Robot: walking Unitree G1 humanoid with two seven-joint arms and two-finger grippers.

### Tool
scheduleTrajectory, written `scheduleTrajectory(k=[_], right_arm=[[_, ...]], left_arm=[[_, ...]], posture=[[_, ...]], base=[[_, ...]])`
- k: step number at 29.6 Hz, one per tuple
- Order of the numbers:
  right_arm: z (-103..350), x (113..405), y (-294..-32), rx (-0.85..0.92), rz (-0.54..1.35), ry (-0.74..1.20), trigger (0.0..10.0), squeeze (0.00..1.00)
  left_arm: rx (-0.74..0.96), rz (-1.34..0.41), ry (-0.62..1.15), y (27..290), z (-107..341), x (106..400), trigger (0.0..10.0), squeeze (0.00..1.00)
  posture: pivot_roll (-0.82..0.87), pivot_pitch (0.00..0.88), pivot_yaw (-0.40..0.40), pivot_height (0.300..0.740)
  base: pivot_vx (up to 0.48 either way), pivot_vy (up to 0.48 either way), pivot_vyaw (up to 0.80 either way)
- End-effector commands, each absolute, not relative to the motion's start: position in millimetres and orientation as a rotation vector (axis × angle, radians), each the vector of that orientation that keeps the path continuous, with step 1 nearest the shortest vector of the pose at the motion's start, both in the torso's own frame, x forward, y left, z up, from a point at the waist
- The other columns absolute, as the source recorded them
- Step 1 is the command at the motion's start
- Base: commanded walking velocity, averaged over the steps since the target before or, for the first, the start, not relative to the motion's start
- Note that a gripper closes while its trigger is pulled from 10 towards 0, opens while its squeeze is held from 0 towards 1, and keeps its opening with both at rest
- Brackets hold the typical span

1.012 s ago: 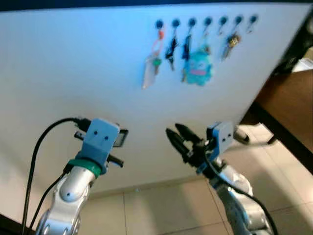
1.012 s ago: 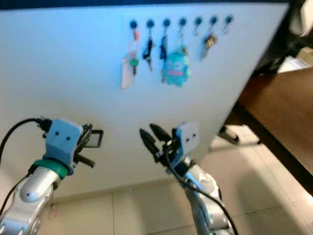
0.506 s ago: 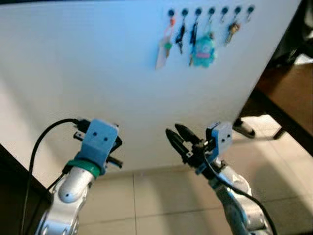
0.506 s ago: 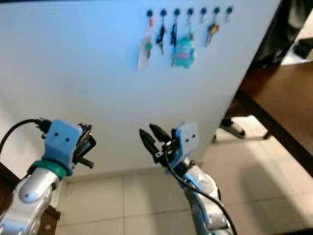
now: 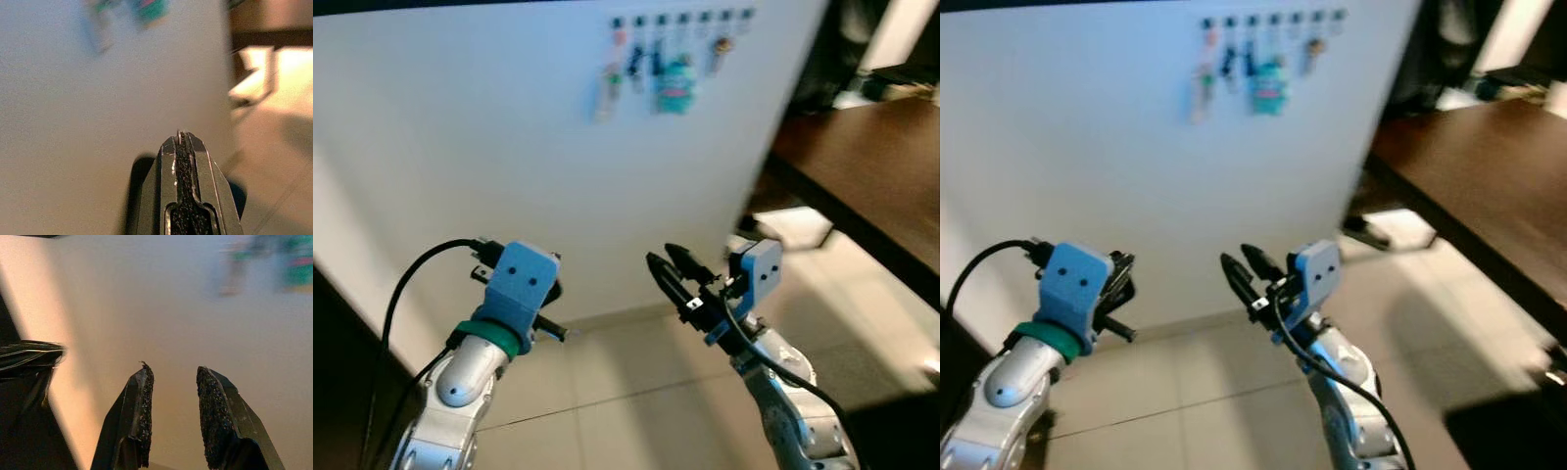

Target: Hang keys on a hook

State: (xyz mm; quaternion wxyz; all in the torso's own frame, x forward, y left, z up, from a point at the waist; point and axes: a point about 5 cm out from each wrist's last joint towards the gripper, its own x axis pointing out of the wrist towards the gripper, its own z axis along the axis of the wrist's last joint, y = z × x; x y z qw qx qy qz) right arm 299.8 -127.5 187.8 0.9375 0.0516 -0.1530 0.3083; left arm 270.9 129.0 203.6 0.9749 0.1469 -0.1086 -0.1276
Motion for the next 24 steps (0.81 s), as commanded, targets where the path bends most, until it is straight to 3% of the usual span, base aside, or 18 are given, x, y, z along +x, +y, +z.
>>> scheduleTrajectory(k=[1,24], right_arm=[[185.5,298.7,-125.6,0.123,0.635,-0.3,10.0,0.0],[185.7,298.5,-125.2,0.124,0.638,-0.298,10.0,0.0]], left_arm=[[0.293,-0.257,-0.21,130.6,203.7,270.5,10.0,0.0],[0.28,-0.252,-0.205,131.8,204.2,272.1,10.0,0.0]], posture=[[0.05,0.065,0.08,0.74],[0.05,0.07,0.081,0.74]], base=[[0.0,0.0,-0.79],[0.0,0.0,-0.79]])
